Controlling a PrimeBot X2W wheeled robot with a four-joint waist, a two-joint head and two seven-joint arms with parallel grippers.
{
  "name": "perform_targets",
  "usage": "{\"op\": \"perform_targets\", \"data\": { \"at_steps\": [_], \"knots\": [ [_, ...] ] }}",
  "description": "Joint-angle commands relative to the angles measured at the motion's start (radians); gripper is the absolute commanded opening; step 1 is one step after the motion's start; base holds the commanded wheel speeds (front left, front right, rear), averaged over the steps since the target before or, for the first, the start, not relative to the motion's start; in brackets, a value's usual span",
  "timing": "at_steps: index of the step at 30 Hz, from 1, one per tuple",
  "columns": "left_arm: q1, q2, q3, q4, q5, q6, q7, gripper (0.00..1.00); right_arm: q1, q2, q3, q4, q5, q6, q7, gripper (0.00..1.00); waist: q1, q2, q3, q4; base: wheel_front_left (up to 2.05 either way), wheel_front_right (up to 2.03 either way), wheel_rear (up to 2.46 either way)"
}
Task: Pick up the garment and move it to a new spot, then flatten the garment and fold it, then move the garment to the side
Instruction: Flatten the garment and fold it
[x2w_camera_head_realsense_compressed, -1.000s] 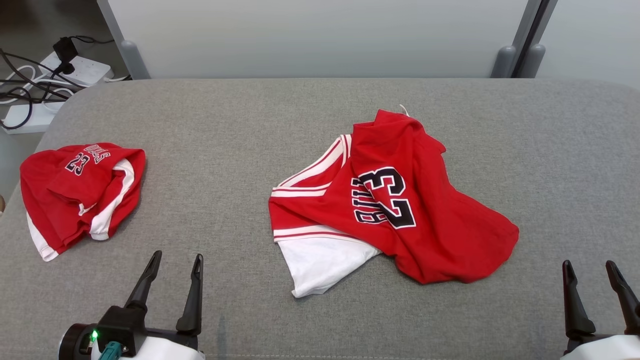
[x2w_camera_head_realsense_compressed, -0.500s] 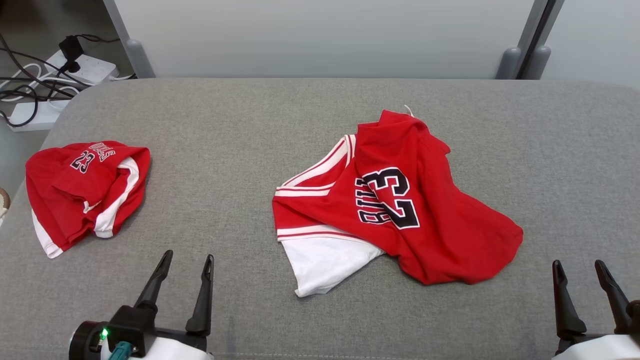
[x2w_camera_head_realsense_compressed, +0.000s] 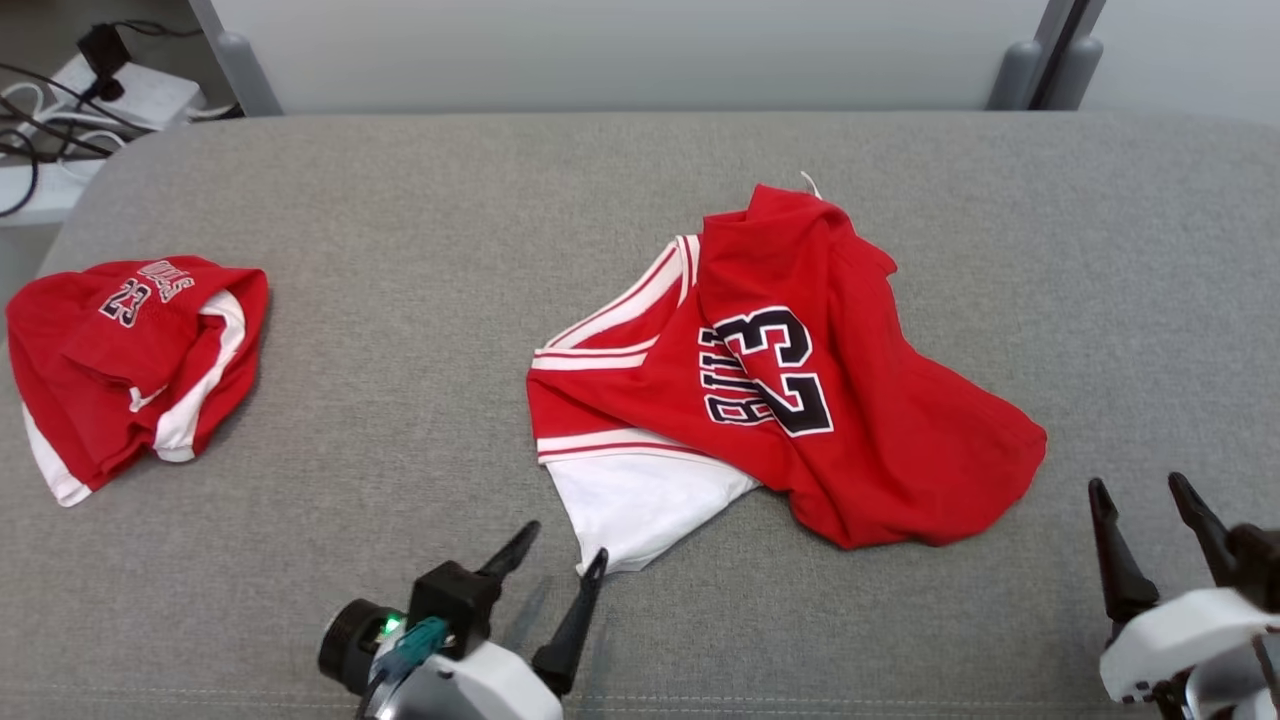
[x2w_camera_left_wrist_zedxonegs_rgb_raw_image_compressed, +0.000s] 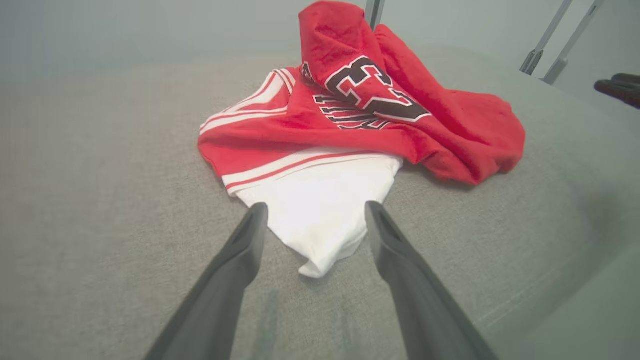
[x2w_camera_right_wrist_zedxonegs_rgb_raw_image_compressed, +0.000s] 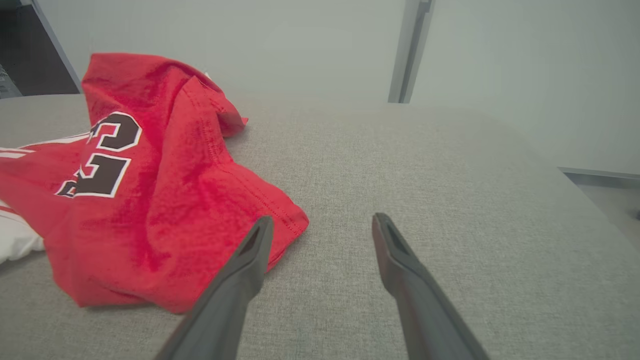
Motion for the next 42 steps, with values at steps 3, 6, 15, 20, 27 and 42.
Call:
{"op": "perform_targets", "data": {
  "at_steps": [3,6,15,20,27,42],
  "knots": [
    [-0.074,0.004,-0.016,0.027,-0.043,-0.006,0.06,1.0,-0.099,-0.053,0.087,0.071,0.028,0.004,0.005,1.0,0.0,-0.0001,0.046,-0.017,0.0,0.0,0.0],
    [-0.092,0.003,-0.029,0.052,-0.068,-0.006,0.093,1.0,-0.159,-0.075,0.142,0.14,0.05,0.004,-0.001,1.0,0.0,-0.0001,0.076,-0.02,0.0,0.0,0.0],
    [-0.139,0.002,-0.055,0.09,-0.106,-0.007,0.106,1.0,-0.307,-0.116,0.27,0.294,0.124,0.004,-0.024,1.0,0.0,-0.0001,0.149,-0.011,0.0,0.0,0.0],
    [-0.173,0.001,-0.07,0.119,-0.12,-0.008,0.112,0.87,-0.377,-0.126,0.33,0.357,0.161,0.004,-0.03,1.0,0.0,-0.0001,0.18,-0.009,0.0,0.0,0.0],
    [-0.193,0.0,-0.091,0.136,-0.145,-0.008,0.1,0.0,-0.424,-0.13,0.392,0.414,0.208,0.004,-0.037,0.0,0.0,-0.0001,0.195,-0.007,0.0,0.0,0.0],
    [0.083,0.104,-0.09,-0.189,-0.259,0.006,0.238,0.0,-0.063,-0.154,0.212,0.193,0.298,0.004,-0.107,0.0,0.0,-0.0001,0.212,0.003,0.0,0.0,0.0]
  ]
}}
